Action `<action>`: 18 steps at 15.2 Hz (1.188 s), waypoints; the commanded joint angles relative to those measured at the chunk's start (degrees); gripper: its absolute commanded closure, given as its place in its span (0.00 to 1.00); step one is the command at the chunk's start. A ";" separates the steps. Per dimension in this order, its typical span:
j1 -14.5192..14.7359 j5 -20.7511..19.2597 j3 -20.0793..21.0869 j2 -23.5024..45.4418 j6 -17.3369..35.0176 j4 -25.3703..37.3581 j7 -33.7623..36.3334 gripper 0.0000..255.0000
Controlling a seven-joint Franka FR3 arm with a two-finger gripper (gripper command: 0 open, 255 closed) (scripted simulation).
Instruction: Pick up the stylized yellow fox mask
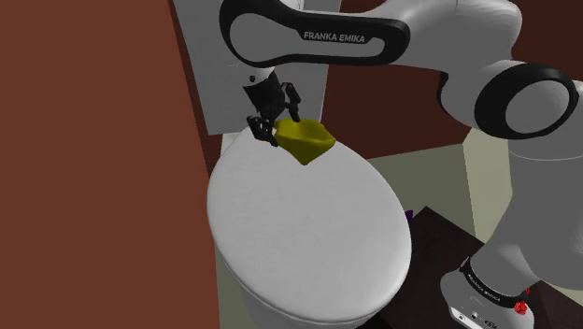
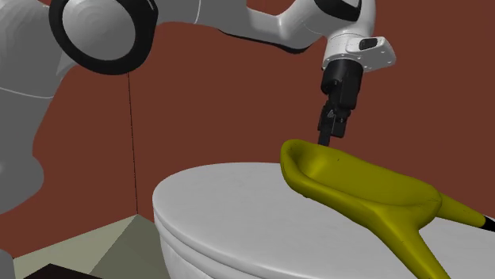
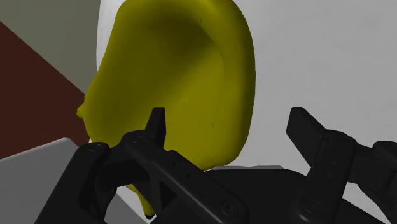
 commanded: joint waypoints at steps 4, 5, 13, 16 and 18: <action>-1.36 0.74 0.22 -1.29 4.22 -5.68 1.02 0.00; -1.37 0.74 0.22 -1.30 4.22 -5.70 1.02 0.00; -1.22 0.62 0.17 -0.97 4.01 -5.15 0.96 1.00; -1.11 0.59 0.18 -1.05 3.33 -4.51 0.79 1.00; -0.52 0.22 0.07 -0.44 1.46 -1.95 0.30 1.00</action>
